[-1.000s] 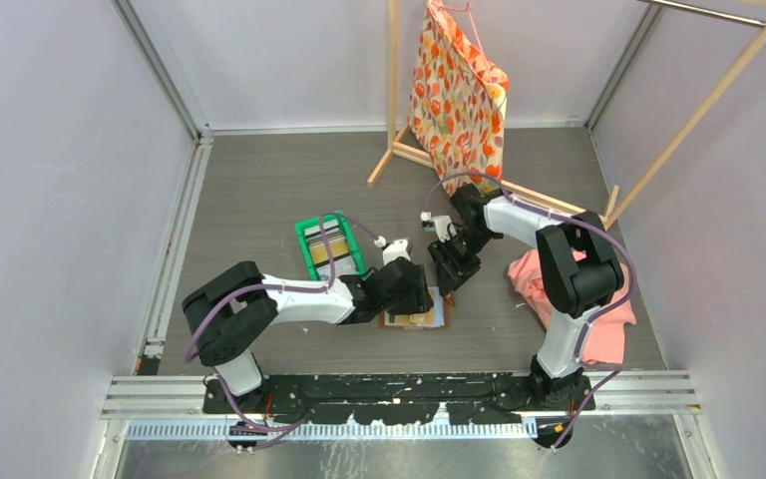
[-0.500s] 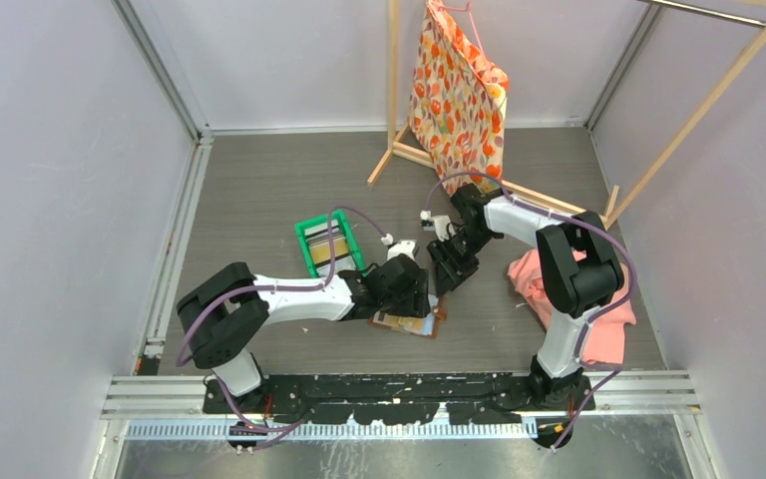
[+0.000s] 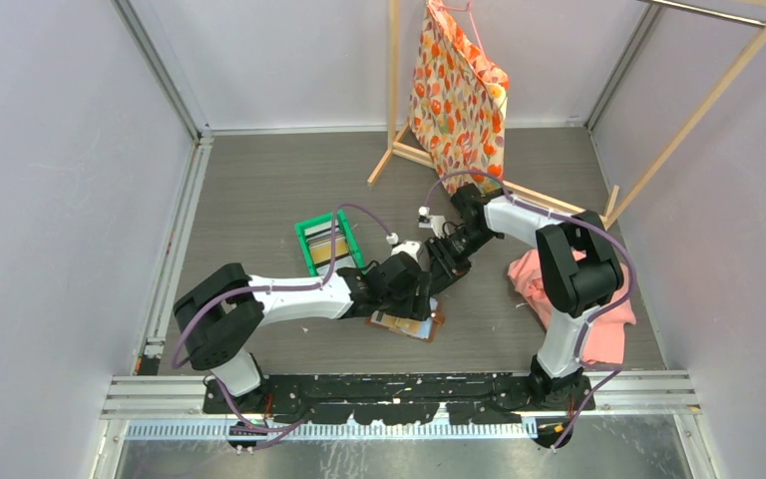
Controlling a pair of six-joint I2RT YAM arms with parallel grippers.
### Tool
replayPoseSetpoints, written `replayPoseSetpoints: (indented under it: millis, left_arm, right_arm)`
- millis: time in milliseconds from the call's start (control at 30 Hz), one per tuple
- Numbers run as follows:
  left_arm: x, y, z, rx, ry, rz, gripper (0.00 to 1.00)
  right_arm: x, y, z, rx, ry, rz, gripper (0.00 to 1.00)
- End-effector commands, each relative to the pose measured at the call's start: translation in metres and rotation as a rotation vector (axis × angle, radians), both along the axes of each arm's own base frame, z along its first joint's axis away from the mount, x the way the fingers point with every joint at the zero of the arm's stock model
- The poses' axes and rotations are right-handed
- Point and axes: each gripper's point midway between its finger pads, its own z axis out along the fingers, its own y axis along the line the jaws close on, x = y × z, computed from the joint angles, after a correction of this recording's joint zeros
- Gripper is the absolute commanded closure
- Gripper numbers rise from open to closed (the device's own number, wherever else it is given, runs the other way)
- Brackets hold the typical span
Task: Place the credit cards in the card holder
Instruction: Insert the credit card into the card holder.
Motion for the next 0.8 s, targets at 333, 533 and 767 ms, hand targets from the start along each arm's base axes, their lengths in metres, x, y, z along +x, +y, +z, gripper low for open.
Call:
replayPoseSetpoints:
  millis: [333,533,767]
  left_arm:
    - [0.004,-0.004,0.027,-0.202,-0.011,0.002,0.24]
    - [0.005,0.003,0.024,-0.177,-0.017,0.016,0.24]
    - [-0.004,-0.009,0.007,-0.184,0.069,-0.013,0.27]
  right_arm:
    - [-0.016,0.031,0.001,0.152,0.238,-0.024,0.85]
    - [-0.013,0.026,-0.007,0.101,0.215,-0.035,0.85]
    - [-0.013,0.021,-0.018,0.044,0.218,-0.04,0.85]
